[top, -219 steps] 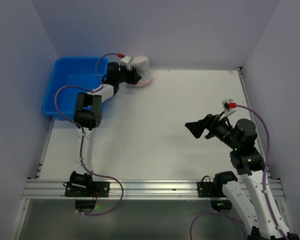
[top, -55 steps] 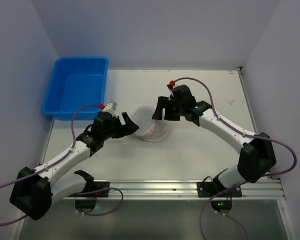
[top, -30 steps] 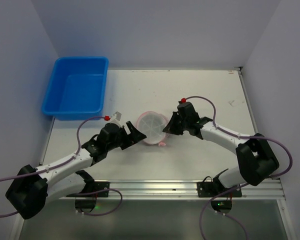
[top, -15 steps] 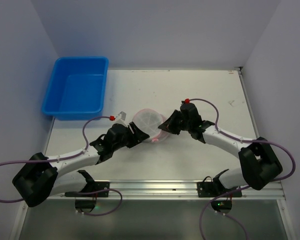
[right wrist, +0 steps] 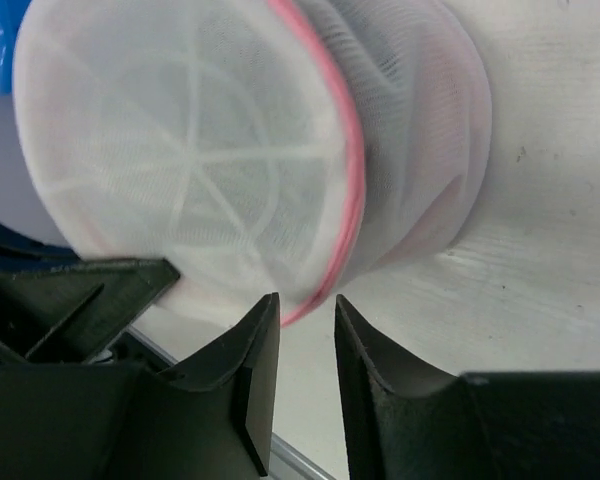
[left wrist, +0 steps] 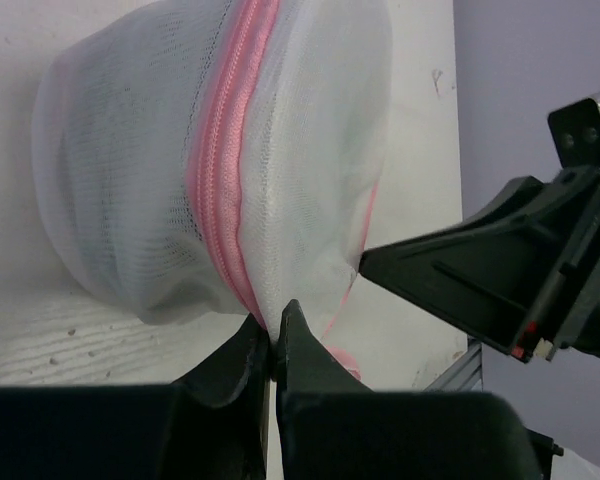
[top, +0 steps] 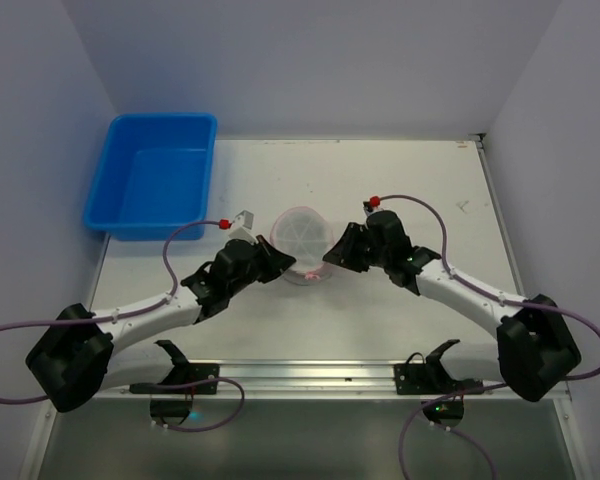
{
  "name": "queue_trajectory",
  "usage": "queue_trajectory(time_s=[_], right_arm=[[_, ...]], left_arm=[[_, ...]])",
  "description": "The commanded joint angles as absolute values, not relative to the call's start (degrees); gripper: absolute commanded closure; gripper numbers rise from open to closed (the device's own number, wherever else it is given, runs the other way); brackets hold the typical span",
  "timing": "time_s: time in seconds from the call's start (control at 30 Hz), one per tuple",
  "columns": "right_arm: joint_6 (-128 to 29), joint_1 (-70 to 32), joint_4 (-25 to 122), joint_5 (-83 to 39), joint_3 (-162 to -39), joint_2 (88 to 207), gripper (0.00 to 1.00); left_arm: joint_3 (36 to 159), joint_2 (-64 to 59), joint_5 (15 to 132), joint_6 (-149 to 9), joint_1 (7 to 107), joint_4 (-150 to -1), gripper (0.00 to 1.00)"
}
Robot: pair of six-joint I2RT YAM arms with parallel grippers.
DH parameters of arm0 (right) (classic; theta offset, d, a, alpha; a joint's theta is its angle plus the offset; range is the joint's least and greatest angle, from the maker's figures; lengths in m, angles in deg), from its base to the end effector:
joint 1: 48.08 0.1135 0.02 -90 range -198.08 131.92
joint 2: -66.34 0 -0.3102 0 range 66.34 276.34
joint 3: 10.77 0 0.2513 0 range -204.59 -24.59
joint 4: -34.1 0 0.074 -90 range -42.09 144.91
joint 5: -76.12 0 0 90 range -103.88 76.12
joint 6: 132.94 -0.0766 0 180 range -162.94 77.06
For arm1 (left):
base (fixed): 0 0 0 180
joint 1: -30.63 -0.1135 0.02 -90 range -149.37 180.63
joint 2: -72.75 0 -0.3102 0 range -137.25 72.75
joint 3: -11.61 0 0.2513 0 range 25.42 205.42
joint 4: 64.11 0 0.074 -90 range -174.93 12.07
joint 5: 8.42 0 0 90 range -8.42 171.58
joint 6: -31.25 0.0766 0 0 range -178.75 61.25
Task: Unzip the laundry bag and remove the bra
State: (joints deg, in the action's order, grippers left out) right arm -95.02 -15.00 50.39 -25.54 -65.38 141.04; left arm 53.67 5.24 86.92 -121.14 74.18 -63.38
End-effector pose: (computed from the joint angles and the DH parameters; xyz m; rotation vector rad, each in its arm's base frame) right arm 0.2380 0.1735 0.2380 0.2733 2.3815 0.9985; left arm 0.1968 -0.1772 0.2293 -0.4197 2.1329 -1.0500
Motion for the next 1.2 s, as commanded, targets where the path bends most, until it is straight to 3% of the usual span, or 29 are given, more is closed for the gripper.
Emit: queue_trajectory(time_s=[0.0, 0.2, 0.4, 1.17], right_arm=[[-82.95, -11.98, 55.9, -18.81, -68.35, 134.65, 0.68], [-74.5, -3.64, 58.81, -11.17, -72.39, 131.39, 0.63], [-69.75, 2.88, 60.82, -7.12, -78.54, 136.12, 0.62], [-65.97, 10.01, 67.25, 4.05, -83.74, 147.64, 0.63]], left_arm=[[56.79, 4.81, 90.98, -117.99, 74.48, -61.84, 1.0], [60.57, 3.58, 91.95, -116.67, 75.19, -65.44, 1.0], [62.16, 2.96, 91.86, -116.4, 75.54, -66.76, 1.0], [65.32, 1.91, 92.3, -115.79, 75.54, -71.95, 1.0]])
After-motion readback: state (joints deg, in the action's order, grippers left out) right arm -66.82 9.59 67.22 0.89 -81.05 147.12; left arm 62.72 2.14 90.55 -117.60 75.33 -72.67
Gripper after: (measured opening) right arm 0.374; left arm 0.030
